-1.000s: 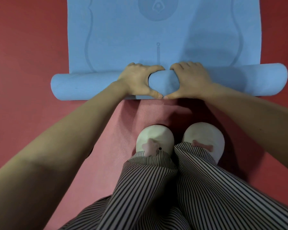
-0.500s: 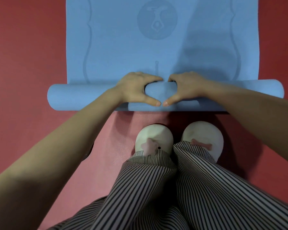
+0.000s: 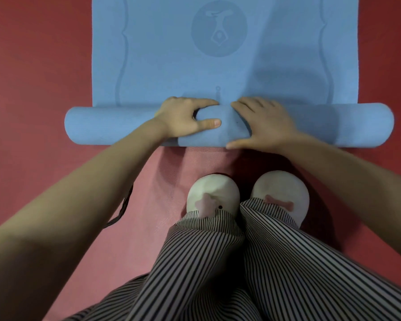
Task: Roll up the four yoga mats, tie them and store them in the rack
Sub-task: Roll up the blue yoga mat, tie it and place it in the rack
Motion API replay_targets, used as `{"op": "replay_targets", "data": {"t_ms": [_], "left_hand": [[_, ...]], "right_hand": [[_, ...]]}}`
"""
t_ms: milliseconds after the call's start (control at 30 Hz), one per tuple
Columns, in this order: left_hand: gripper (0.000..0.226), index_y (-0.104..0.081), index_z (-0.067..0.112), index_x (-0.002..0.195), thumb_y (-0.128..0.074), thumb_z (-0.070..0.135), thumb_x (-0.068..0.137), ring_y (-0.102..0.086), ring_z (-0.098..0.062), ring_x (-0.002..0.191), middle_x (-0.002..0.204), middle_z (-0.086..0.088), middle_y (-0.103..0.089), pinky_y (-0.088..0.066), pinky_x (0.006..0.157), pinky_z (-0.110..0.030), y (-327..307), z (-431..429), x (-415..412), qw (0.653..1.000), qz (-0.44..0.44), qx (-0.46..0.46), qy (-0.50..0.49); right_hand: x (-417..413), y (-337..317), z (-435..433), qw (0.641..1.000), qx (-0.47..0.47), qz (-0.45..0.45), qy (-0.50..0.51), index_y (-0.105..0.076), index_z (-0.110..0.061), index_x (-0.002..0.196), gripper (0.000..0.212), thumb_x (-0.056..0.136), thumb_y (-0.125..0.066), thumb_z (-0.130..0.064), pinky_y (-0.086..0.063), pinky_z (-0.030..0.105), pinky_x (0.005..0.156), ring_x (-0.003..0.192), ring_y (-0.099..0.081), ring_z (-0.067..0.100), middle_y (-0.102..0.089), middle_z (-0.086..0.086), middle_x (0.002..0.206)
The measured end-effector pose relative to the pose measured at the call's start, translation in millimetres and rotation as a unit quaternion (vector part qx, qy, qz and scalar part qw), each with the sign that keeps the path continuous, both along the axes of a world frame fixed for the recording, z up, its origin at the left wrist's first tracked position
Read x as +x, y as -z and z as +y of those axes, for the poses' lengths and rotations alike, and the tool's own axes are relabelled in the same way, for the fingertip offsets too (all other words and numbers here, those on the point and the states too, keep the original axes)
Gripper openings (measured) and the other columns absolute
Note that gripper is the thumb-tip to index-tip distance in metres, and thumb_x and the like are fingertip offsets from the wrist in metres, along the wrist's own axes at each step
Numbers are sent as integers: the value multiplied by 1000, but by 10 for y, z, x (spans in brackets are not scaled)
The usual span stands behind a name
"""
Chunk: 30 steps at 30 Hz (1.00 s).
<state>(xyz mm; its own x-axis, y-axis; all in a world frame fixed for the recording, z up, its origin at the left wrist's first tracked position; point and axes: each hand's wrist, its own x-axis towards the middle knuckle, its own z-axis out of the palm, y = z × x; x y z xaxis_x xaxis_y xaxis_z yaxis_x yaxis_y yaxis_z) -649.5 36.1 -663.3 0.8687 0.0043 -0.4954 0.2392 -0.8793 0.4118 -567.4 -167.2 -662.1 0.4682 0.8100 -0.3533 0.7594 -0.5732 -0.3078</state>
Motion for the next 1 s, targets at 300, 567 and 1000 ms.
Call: {"op": "replay_targets", "data": {"t_ms": [300, 567, 1000], "left_hand": [[95, -51, 18, 136, -37, 82, 67, -54, -28, 117, 134, -3, -55, -34, 97, -41, 87, -124, -110, 981, -168, 61, 69], [112, -45, 29, 137, -40, 88, 42, -58, -26, 111, 128, 5, -59, -37, 93, -41, 67, -161, 2, 986, -98, 126, 49], [83, -51, 41, 129, -80, 64, 55, -57, -16, 110, 116, 14, -64, -36, 92, -29, -122, -84, 324, 998, 55, 20, 10]], "right_hand": [[134, 38, 46, 1000, -13, -3, 11, -36, -22, 141, 96, 63, -68, -69, -32, 37, 96, 120, -48, 26, -46, 2, 134], [187, 47, 87, 999, -21, -30, 25, -36, -21, 141, 98, 63, -70, -67, -29, 38, 98, 118, -45, 29, -41, 5, 138], [360, -114, 160, 991, -75, 67, 84, -60, -25, 116, 72, 62, -65, -73, -42, 36, 85, 104, -58, 27, -65, 1, 113]]}}
